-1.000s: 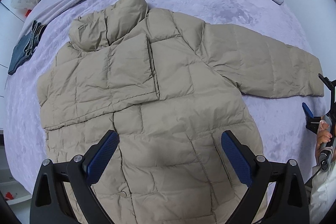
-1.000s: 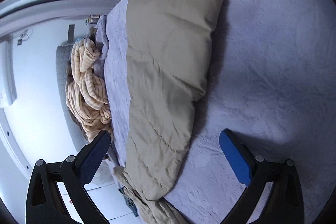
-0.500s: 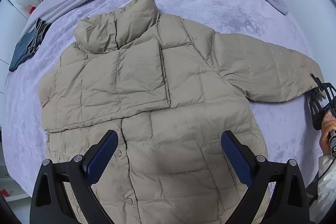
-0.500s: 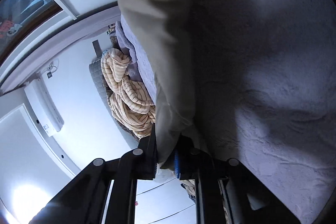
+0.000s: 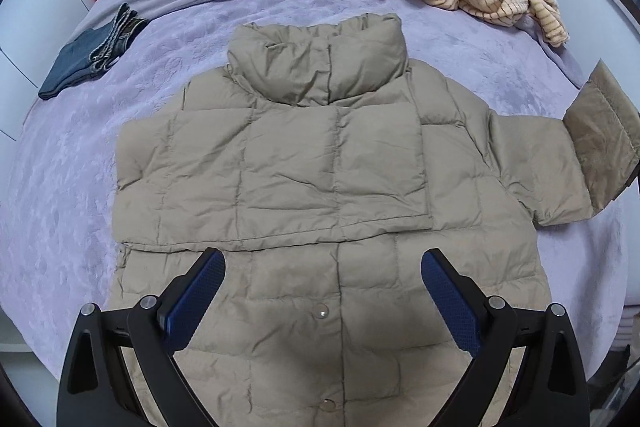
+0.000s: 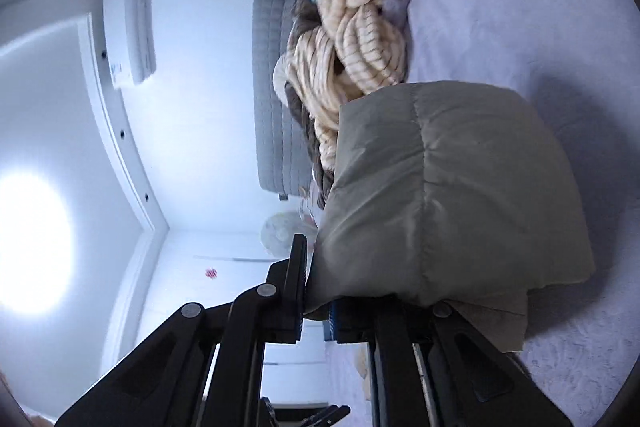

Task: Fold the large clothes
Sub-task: 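Fold the held sleeve across the jacket front with the right gripper, release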

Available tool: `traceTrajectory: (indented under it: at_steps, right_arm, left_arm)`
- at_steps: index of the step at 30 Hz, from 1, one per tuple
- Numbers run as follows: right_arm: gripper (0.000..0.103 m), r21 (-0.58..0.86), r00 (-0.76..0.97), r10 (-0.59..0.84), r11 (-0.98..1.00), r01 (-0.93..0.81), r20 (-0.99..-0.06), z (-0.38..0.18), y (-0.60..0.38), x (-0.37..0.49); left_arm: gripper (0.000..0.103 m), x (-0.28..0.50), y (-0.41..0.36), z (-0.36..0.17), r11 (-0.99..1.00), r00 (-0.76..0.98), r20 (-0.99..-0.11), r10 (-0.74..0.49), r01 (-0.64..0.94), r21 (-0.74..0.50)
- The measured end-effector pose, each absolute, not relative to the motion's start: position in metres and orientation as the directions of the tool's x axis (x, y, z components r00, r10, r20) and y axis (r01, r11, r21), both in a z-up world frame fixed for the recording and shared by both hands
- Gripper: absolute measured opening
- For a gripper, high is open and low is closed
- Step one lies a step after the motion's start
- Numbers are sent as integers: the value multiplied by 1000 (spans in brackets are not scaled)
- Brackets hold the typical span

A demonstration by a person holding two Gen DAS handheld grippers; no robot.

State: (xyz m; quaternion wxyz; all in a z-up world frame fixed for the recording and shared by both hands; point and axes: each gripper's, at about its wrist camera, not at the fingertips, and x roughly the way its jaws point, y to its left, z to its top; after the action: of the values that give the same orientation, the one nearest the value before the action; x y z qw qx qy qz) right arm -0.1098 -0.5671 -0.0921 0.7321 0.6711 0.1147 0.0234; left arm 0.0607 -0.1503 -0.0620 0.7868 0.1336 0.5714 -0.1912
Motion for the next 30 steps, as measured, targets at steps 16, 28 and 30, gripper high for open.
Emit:
traceTrajectory:
  at_steps: [16,28,30]
  right_arm:
    - [10,751,607,472,553,361,-639,-160,-334,62]
    - [73,677,495,466,562,475,-734,-177,-323,52]
    - [73,680,521,443,555,480,-730,-164,-333,35]
  left_arm:
    - [99,126,-59,-81,911,338,-926,-168,413,-15]
    - [99,129,-54,-125,919,282,-932,-229,378,-111]
    - [99,131,-55,-128,919,283,-929,-240,375,-123]
